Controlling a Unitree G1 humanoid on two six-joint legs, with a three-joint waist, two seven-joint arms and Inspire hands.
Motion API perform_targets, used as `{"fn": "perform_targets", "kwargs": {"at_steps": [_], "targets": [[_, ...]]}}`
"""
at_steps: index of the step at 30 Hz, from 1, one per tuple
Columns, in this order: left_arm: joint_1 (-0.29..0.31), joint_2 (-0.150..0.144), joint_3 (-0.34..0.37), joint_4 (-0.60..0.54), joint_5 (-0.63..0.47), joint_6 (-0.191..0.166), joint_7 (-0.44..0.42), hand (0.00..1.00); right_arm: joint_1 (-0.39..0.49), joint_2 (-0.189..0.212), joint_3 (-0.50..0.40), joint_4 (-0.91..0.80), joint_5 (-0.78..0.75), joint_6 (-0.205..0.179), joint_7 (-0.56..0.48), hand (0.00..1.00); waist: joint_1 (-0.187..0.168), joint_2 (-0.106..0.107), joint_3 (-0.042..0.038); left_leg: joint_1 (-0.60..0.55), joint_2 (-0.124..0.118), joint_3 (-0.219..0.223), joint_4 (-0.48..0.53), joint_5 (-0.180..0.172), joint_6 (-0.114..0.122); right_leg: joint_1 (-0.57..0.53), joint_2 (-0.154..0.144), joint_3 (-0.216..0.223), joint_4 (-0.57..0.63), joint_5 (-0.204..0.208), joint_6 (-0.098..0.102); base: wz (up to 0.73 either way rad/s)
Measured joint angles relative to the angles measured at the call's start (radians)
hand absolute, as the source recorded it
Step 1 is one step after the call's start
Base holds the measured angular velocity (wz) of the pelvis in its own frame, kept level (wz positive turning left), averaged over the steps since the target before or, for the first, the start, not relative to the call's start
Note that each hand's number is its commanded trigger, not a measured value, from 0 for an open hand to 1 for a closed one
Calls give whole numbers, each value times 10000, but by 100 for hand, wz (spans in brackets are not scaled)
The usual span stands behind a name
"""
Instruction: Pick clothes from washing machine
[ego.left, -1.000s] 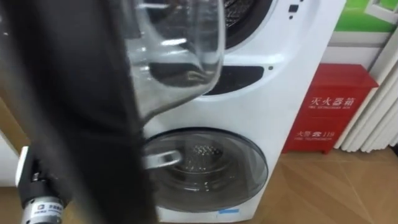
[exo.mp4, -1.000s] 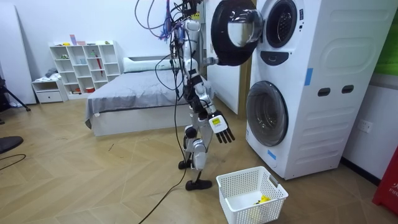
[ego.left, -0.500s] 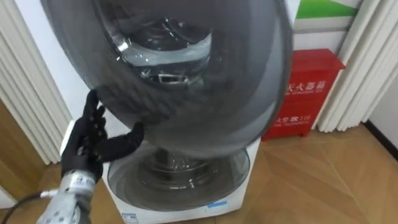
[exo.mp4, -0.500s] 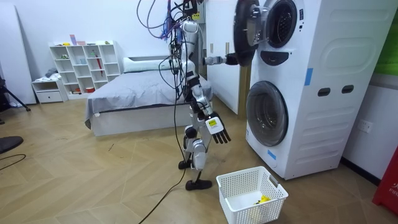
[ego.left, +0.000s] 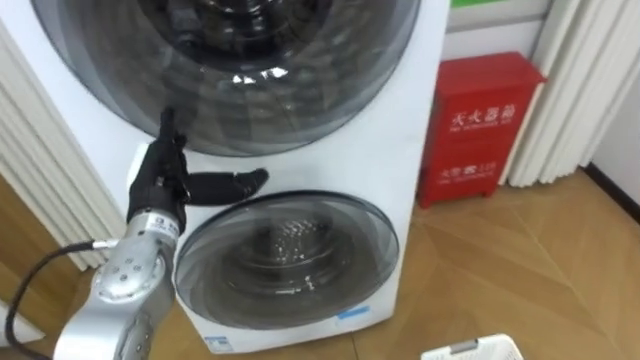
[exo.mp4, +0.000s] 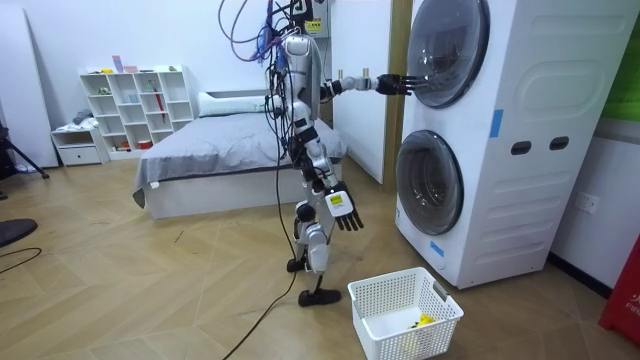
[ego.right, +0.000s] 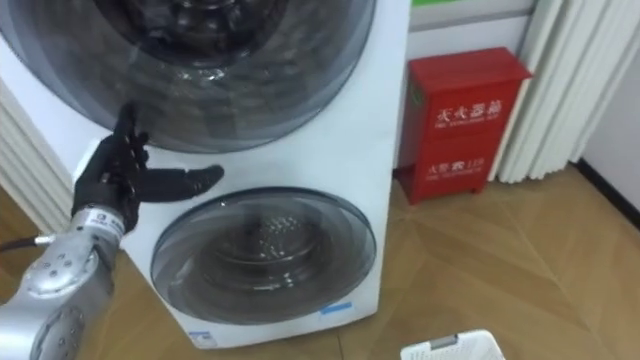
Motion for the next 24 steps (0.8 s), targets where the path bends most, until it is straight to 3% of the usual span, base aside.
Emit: {"fn": "perform_targets", "kwargs": {"at_steps": [5,8,10,11,13,14,15,16,17,19,20,21,22,24], "targets": [[-141,85,114,393,-229,-53,-25,0,126,8,65,33,28,272,-18,0,-61,-31,10,0,-41,83,14,24,35,-42,-8,125,22,19,22,-6],[-134,187,110,590,-399,-323,-309,0,198,-59,413,25,370,293,-13,0,46,-118,-6,4,-41,110,25,29,35,11,-2,151,50,31,21,-3],[240,154,27,1286,-377,-1430,-699,0,155,-67,545,35,609,282,23,0,81,-282,30,178,-40,160,-81,36,28,67,7,171,52,30,22,-9],[400,180,-115,1547,-373,-1672,-829,0,167,-82,652,43,687,261,17,0,76,-285,-14,195,-39,159,-99,34,27,141,11,167,28,30,22,-10],[1516,189,-1025,3128,-27,-2497,-1280,0,202,-90,842,59,929,168,8,0,235,-289,-146,427,-30,264,-354,38,13,205,29,180,21,9,6,-23],[1866,128,-1246,3671,111,-2693,-1427,0,232,-82,842,73,1047,99,13,0,276,-298,-150,534,-18,307,-427,34,4,251,42,185,12,-3,-3,-31],[2614,-95,-1497,4815,568,-2888,-1633,0,370,-47,841,86,1242,-96,31,0,292,-372,-164,701,15,393,-504,12,-33,363,78,184,1,-59,-31,-20],[3253,-287,-1467,6273,955,-3055,-1750,0,562,-7,841,166,1496,-273,32,0,372,-509,-215,801,72,408,-526,-26,-93,427,134,189,1,-122,-81,-13],[3596,-289,-1391,6974,1080,-3059,-1751,0,619,20,826,264,1619,-340,34,0,423,-516,-240,860,109,408,-514,-55,-135,479,166,183,-6,-156,-120,-6],[4826,-100,-312,9304,1276,-3116,-1465,0,952,50,729,743,1912,-488,61,0,905,-922,-222,879,291,409,-474,-178,-295,462,351,126,-55,-213,-221,0],[5106,3,5,9728,1247,-3159,-1283,0,974,47,681,956,1980,-511,49,0,1058,-1007,-229,875,334,409,-460,-205,-330,432,385,46,-93,-215,-242,-9],[5573,161,533,10462,1241,-3338,-938,0,1139,-2,673,1131,2187,-577,-14,0,1494,-1078,-259,862,434,490,-438,-326,-391,407,456,-16,-175,-200,-279,-14],[5972,285,873,11079,1306,-3553,-637,0,1225,-34,684,1222,2384,-670,-13,0,1791,-1083,-244,879,486,503,-396,-395,-407,458,487,-234,-179,-200,-288,-11],[6440,336,1043,11759,2000,-3754,-259,0,1291,-6,685,1382,2679,-874,14,0,1987,-975,-198,968,513,444,-366,-444,-401,586,476,-607,-168,-204,-294,13]]}}
